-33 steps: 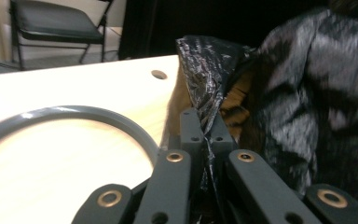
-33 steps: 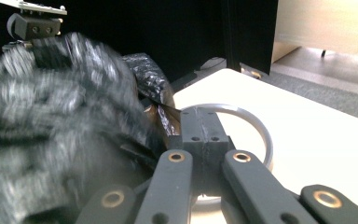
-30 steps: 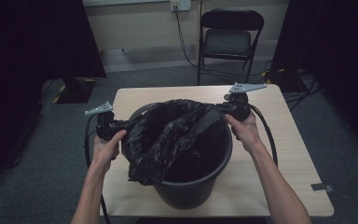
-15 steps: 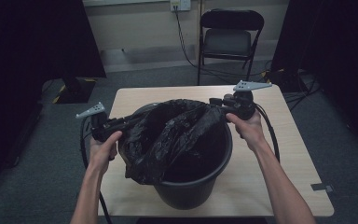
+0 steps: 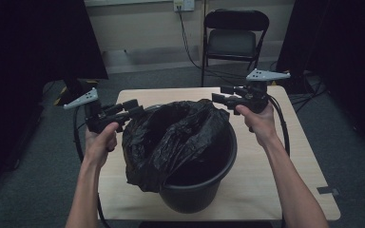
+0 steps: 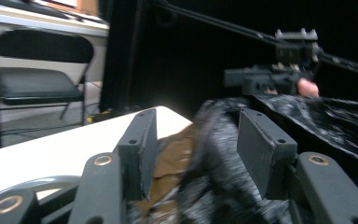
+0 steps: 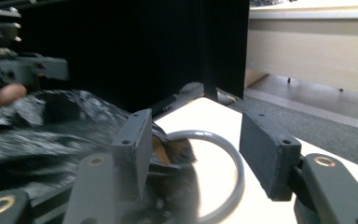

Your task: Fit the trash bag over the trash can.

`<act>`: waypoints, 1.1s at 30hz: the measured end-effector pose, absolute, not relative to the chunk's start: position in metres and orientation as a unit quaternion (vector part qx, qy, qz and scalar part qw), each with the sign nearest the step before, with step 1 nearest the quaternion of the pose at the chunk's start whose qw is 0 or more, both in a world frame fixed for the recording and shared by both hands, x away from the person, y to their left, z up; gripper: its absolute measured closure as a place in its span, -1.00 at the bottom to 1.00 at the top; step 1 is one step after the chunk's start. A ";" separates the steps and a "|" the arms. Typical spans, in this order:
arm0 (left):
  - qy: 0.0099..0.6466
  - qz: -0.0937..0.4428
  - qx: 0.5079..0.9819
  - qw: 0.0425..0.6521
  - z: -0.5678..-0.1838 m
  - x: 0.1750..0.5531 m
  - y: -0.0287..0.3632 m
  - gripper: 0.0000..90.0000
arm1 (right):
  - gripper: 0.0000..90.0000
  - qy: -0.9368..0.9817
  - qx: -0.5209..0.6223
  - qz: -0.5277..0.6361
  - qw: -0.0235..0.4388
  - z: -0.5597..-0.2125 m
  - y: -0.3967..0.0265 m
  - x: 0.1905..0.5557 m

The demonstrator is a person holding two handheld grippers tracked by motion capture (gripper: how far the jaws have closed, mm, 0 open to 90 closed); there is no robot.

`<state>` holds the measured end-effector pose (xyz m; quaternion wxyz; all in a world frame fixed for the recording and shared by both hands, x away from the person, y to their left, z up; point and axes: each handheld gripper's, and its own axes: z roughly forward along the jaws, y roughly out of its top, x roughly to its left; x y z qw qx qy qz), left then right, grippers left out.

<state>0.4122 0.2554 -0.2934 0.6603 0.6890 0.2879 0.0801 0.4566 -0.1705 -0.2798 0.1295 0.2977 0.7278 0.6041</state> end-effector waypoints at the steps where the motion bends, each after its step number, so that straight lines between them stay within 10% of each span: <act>1: 0.282 0.074 0.697 0.655 -0.294 0.413 0.249 0.08 | -0.04 0.727 0.296 0.605 0.129 -0.278 -0.170 0.455; 7: 0.269 0.066 0.713 0.644 -0.301 0.411 0.236 0.56 | -0.04 0.737 0.253 0.616 0.112 -0.265 -0.162 0.432; 15: 0.273 0.082 0.715 0.639 -0.300 0.393 0.244 0.52 | -0.07 0.768 0.231 0.591 0.088 -0.265 -0.142 0.430; 33: 0.265 0.075 0.705 0.653 -0.302 0.370 0.259 0.40 | 1.00 0.776 0.221 0.583 0.096 -0.264 -0.135 0.438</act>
